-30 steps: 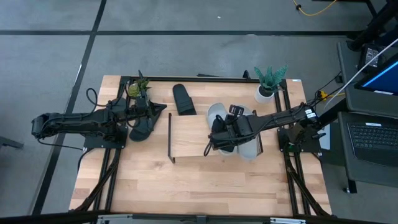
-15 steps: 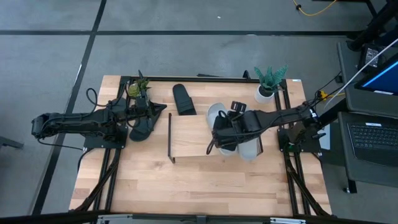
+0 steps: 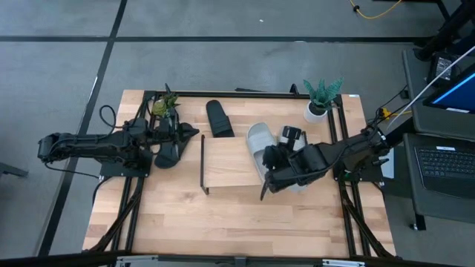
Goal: Pick and place slides into the shelf
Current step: Put the top gray slide on the shelf
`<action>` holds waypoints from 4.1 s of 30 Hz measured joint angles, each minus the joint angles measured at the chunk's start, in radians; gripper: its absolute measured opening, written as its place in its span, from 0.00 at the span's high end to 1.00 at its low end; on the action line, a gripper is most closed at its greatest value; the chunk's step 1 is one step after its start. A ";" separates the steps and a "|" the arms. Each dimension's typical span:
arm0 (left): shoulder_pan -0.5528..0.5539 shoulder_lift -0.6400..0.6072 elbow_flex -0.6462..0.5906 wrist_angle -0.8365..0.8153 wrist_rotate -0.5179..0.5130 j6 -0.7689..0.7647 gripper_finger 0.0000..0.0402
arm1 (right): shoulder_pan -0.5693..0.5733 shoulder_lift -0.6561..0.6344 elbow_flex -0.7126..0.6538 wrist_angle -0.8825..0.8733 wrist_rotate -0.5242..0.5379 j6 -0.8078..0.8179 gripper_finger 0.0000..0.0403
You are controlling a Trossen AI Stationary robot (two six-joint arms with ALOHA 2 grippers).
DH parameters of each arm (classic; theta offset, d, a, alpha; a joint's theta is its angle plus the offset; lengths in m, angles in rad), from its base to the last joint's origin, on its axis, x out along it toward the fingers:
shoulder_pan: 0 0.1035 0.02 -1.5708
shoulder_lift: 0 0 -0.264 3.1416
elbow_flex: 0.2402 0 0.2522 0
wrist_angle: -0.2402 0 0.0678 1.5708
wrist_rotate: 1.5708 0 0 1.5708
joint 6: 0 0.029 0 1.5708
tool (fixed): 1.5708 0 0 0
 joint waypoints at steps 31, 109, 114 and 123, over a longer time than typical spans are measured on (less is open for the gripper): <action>-0.181 0.706 0.714 -0.413 -0.127 0.053 1.00 | 0.042 -0.896 -1.215 1.321 0.094 -0.354 1.00; -0.321 1.259 1.349 -1.031 -0.556 0.103 0.64 | 0.042 -1.064 -1.288 1.243 0.075 -0.270 0.97; -0.321 1.259 1.349 -1.028 -0.567 0.103 0.64 | 0.042 -1.053 -1.288 1.242 0.075 -0.271 0.94; -0.319 1.259 1.348 -1.028 -0.602 0.111 0.70 | 0.042 -1.019 -1.288 1.242 0.075 -0.271 0.99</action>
